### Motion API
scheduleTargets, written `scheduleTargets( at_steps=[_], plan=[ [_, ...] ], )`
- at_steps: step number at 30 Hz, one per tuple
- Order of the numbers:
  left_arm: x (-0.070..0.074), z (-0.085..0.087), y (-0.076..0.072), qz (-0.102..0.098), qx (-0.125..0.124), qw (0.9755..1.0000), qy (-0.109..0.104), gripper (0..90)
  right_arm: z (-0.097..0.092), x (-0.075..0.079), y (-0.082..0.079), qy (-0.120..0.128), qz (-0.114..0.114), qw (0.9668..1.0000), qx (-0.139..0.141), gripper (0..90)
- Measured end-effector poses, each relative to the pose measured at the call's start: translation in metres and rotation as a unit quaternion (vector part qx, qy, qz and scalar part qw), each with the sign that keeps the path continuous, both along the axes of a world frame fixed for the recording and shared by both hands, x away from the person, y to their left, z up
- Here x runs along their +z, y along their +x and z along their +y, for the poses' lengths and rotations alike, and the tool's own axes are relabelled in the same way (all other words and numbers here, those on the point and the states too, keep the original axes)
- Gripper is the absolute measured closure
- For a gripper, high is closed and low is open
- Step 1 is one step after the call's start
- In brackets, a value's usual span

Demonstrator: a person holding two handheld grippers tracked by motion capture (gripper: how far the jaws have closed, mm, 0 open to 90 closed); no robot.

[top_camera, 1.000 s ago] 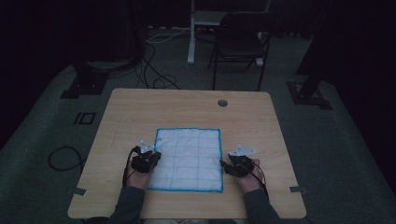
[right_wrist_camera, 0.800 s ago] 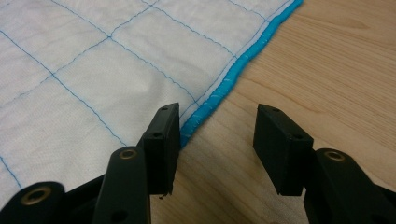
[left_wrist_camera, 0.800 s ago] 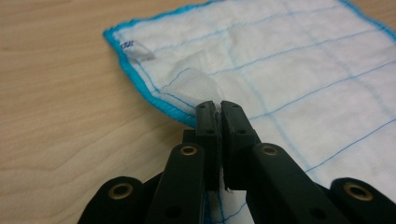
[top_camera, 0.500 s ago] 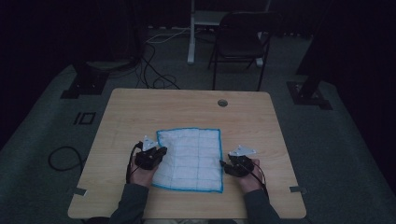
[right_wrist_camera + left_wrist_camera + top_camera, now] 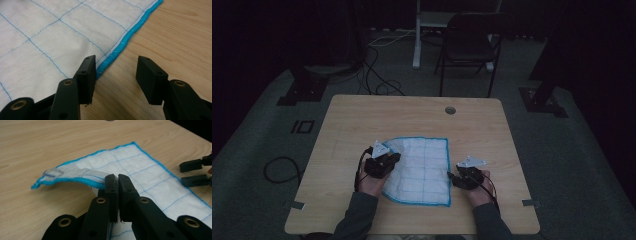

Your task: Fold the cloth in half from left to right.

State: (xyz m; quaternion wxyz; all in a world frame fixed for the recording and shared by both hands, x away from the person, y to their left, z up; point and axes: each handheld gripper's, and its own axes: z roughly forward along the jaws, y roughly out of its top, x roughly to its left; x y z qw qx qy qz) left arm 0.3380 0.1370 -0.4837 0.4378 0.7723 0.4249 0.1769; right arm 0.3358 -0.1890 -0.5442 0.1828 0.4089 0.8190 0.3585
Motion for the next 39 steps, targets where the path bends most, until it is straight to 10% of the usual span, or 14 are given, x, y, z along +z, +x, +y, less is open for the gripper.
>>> scheduleTargets(
  at_steps=[39],
  plan=[
    [0.013, -0.075, 0.014, -0.008, -0.094, 0.9956, 0.001, 87.4, 0.0, 0.0, 0.0, 0.003, 0.001, 1.0, -0.001, 50.7]
  ],
)
